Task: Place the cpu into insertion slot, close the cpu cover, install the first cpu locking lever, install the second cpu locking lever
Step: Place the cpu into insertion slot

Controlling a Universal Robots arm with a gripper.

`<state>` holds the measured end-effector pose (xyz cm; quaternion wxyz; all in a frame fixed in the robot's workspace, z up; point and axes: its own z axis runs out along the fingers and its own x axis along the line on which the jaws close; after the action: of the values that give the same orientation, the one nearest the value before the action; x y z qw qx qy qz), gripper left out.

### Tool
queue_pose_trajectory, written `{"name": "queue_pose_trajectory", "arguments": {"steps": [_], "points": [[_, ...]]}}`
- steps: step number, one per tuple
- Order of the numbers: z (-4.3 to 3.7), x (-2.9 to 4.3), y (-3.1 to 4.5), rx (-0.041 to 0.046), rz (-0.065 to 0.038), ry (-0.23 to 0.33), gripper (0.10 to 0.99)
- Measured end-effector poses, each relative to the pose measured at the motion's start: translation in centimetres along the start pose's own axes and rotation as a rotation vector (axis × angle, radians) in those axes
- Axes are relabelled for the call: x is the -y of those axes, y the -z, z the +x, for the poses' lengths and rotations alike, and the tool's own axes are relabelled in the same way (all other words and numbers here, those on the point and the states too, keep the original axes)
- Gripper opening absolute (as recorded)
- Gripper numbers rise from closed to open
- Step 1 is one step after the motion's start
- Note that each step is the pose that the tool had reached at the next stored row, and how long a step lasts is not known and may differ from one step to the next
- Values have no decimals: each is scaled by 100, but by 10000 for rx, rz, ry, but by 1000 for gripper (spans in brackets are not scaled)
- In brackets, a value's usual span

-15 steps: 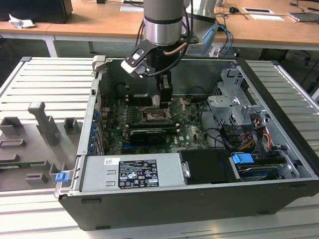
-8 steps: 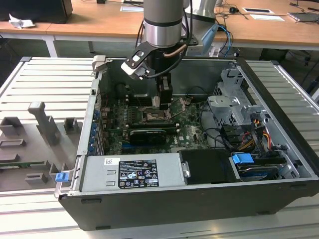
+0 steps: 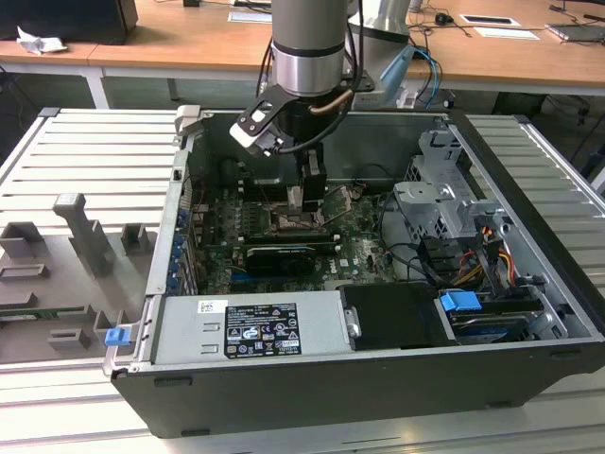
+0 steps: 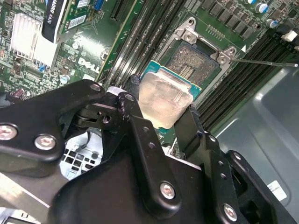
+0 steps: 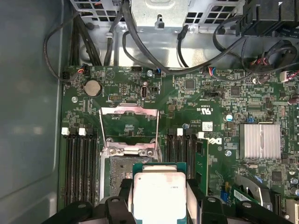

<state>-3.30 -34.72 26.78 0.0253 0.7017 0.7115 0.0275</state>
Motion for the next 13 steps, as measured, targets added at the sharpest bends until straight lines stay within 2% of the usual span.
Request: {"name": "queue_pose_trajectory", "arguments": {"steps": [3, 8, 10, 13], "points": [[14, 2, -32, 1, 26, 0, 541], [98, 4, -72, 5, 41, -53, 541], [99, 5, -92, 13, 43, -151, 541], [99, 22, -179, 16, 42, -197, 541]]}}
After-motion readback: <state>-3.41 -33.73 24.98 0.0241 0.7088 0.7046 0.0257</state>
